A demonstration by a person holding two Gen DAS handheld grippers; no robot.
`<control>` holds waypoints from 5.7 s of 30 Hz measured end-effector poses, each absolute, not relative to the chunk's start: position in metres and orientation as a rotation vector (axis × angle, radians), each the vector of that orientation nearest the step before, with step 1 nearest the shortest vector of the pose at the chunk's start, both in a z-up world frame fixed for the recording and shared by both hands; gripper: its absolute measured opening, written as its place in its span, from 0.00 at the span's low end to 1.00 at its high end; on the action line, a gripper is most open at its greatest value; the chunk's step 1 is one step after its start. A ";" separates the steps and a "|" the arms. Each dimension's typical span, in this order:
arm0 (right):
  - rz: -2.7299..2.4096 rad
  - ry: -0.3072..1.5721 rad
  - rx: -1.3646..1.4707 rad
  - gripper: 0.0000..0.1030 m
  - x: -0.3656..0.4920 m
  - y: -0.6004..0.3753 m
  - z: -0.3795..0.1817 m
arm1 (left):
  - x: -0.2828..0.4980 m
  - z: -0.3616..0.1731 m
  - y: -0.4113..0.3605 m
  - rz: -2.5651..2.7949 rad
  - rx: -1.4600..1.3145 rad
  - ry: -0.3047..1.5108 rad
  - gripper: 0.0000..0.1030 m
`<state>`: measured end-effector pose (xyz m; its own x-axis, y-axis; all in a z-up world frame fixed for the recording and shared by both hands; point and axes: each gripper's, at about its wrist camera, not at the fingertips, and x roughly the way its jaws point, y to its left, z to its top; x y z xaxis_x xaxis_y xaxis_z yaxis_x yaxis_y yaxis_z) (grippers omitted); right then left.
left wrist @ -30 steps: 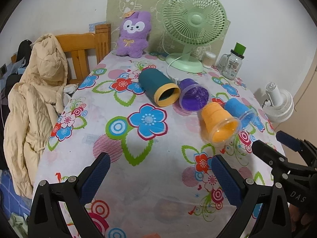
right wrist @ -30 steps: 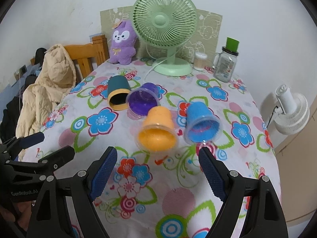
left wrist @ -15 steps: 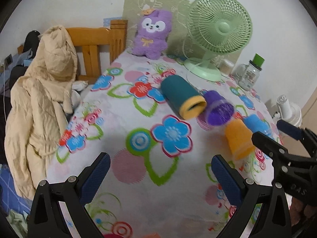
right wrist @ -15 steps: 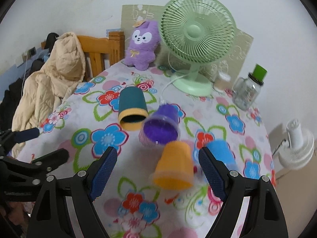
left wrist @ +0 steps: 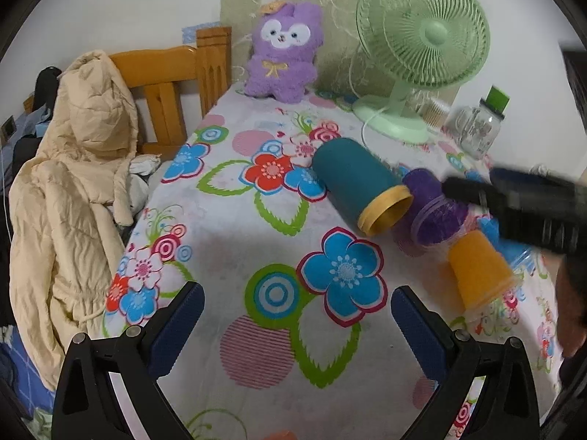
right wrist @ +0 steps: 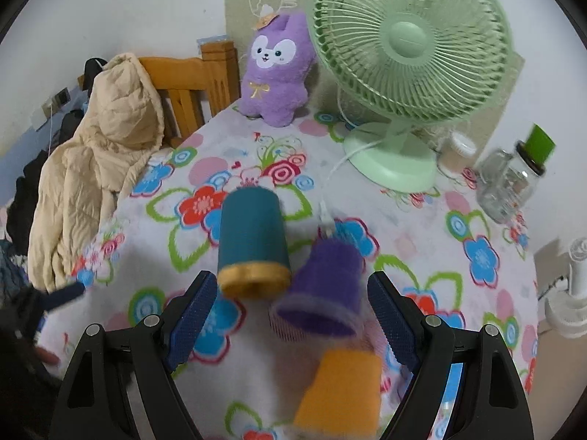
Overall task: Flip cup upside down
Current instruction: 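Reach the right gripper to the teal cup and close around it, then lift the teal cup with the right gripper and carry it toward the left gripper, then close the left gripper on the teal cup while the right gripper releases it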
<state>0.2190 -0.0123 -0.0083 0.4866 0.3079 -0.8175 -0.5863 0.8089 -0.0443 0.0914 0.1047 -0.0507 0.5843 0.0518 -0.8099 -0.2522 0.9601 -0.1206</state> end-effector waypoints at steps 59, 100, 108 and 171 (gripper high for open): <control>0.741 1.004 -0.394 0.67 0.161 0.014 -0.004 | 0.044 -0.034 0.083 0.171 -0.240 0.918 1.00; 0.616 1.067 -0.165 0.68 0.048 -0.095 -0.039 | -0.029 -0.055 0.053 0.154 -0.267 0.961 1.00; 0.560 1.085 -0.135 0.68 0.046 -0.109 -0.052 | -0.036 -0.064 0.048 0.160 -0.257 0.988 1.00; 0.412 1.074 0.106 0.74 0.072 -0.247 -0.056 | 0.044 -0.070 -0.033 0.048 -0.299 1.075 1.00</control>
